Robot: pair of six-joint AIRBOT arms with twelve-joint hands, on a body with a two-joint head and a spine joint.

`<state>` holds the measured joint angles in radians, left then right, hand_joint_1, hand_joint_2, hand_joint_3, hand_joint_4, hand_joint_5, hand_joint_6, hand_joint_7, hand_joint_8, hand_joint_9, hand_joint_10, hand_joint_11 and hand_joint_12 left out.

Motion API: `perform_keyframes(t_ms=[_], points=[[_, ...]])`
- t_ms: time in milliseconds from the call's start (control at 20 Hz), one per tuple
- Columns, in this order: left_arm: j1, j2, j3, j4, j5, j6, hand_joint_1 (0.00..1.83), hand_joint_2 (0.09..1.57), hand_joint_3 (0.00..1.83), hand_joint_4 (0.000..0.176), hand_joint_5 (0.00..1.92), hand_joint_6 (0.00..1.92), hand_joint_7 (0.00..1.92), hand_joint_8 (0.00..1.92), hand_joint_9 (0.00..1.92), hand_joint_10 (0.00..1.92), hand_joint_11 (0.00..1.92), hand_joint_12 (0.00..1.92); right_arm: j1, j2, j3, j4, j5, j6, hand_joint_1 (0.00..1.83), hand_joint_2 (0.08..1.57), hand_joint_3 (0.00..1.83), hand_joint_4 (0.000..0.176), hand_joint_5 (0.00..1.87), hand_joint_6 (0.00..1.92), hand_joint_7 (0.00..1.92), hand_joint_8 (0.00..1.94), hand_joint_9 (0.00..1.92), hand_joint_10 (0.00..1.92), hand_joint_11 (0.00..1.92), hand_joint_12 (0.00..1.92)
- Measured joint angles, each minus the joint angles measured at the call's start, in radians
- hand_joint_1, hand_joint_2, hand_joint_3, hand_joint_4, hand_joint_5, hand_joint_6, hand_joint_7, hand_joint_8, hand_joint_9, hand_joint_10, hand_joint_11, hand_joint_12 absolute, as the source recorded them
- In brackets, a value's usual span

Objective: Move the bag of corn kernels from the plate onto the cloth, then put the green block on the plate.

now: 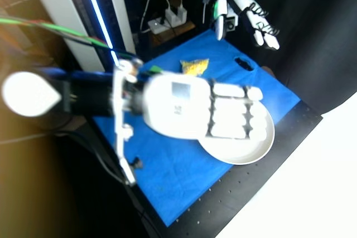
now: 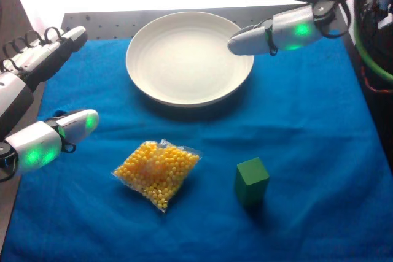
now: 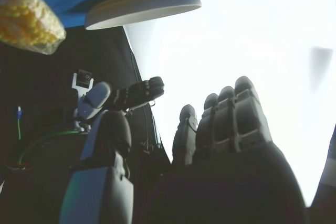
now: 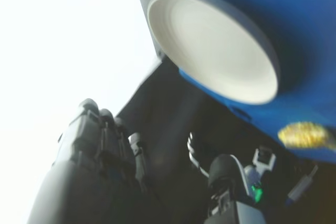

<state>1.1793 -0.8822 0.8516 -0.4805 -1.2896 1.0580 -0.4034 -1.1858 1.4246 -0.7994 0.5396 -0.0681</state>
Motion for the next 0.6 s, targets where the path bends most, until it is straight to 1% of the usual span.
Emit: perform_keyframes(t_ms=[50,100,150,200,250,300,350,400,450,500,550,600], points=[[0.001,0.001,0.000,0.002,-0.001,0.000,0.47,1.29,0.01,0.126,0.02,0.00,0.00,0.00,0.00,0.00,0.00,0.00,0.000,0.025,-0.027,0.000,0.007,-0.012,0.62,1.16,0.01,0.067,0.00,0.00,0.00,0.00,0.00,0.00,0.00,0.00],[0.001,0.003,-0.002,0.004,-0.006,0.000,0.49,1.30,0.01,0.123,0.02,0.00,0.00,0.00,0.00,0.00,0.00,0.00,0.000,0.069,-0.067,-0.010,0.022,-0.037,0.61,1.15,0.00,0.070,0.00,0.00,0.00,0.00,0.00,0.00,0.00,0.00],[0.011,0.009,-0.005,0.003,-0.017,0.000,0.47,1.30,0.01,0.118,0.02,0.00,0.00,0.00,0.00,0.00,0.00,0.00,-0.003,0.123,-0.107,-0.010,0.029,-0.066,0.64,1.19,0.02,0.056,0.00,0.00,0.00,0.00,0.00,0.00,0.00,0.00],[0.013,0.014,-0.007,-0.003,-0.017,0.001,0.44,1.31,0.01,0.124,0.01,0.00,0.00,0.00,0.00,0.00,0.00,0.00,-0.004,0.158,-0.130,-0.011,0.032,-0.072,0.70,1.19,0.02,0.006,0.00,0.00,0.00,0.00,0.00,0.00,0.03,0.01],[0.013,0.018,-0.010,-0.008,-0.025,0.000,0.42,1.31,0.01,0.135,0.01,0.00,0.00,0.00,0.00,0.00,0.00,0.00,-0.010,0.211,-0.164,-0.038,0.027,-0.074,0.76,1.21,0.00,0.000,0.00,0.00,0.00,0.00,0.02,0.01,0.00,0.43],[0.018,0.023,-0.017,-0.010,-0.039,0.000,0.44,1.32,0.01,0.133,0.00,0.00,0.00,0.00,0.00,0.00,0.00,0.00,-0.011,0.254,-0.194,-0.077,0.015,-0.076,0.74,1.22,0.00,0.001,0.00,0.00,0.00,0.00,0.03,0.01,0.00,0.73],[0.028,0.026,-0.019,-0.005,-0.054,0.000,0.47,1.32,0.00,0.137,0.00,0.00,0.00,0.00,0.00,0.00,0.00,0.00,-0.018,0.288,-0.223,-0.104,0.010,-0.075,0.76,1.20,0.00,0.038,0.00,0.00,0.00,0.00,0.01,0.00,0.00,0.50],[0.040,0.027,-0.020,-0.006,-0.069,-0.002,0.46,1.33,0.01,0.106,0.00,0.00,0.00,0.00,0.00,0.00,0.00,0.00,-0.019,0.306,-0.242,-0.126,0.008,-0.075,0.88,1.18,0.00,0.018,0.00,0.00,0.00,0.00,0.00,0.00,0.00,0.45],[0.051,0.033,-0.032,-0.024,-0.078,-0.002,0.45,1.32,0.00,0.085,0.01,0.00,0.00,0.00,0.00,0.00,0.00,0.00,-0.019,0.324,-0.272,-0.160,0.000,-0.074,0.91,1.17,0.00,0.018,0.00,0.00,0.00,0.00,0.02,0.01,0.00,0.74],[0.057,0.033,-0.031,-0.030,-0.084,-0.002,0.46,1.32,0.00,0.069,0.02,0.01,0.00,0.00,0.00,0.00,0.01,0.00,-0.019,0.336,-0.292,-0.184,-0.001,-0.075,0.95,1.12,0.00,0.000,0.00,0.00,0.04,0.01,0.00,0.33,0.00,1.30],[0.060,0.034,-0.031,-0.039,-0.097,-0.003,0.46,1.33,0.00,0.051,0.02,0.01,0.00,0.00,0.00,0.00,0.02,0.01,-0.019,0.349,-0.319,-0.229,0.002,-0.060,0.96,1.11,0.00,0.000,0.00,0.00,0.03,0.01,0.00,0.38,0.00,1.56],[0.062,0.037,-0.031,-0.048,-0.099,-0.002,0.46,1.33,0.00,0.042,0.01,0.00,0.00,0.00,0.00,0.00,0.01,0.01,-0.019,0.354,-0.339,-0.282,0.009,-0.023,0.96,1.08,0.00,0.000,0.10,0.05,0.10,0.03,0.01,0.42,0.00,1.50]])
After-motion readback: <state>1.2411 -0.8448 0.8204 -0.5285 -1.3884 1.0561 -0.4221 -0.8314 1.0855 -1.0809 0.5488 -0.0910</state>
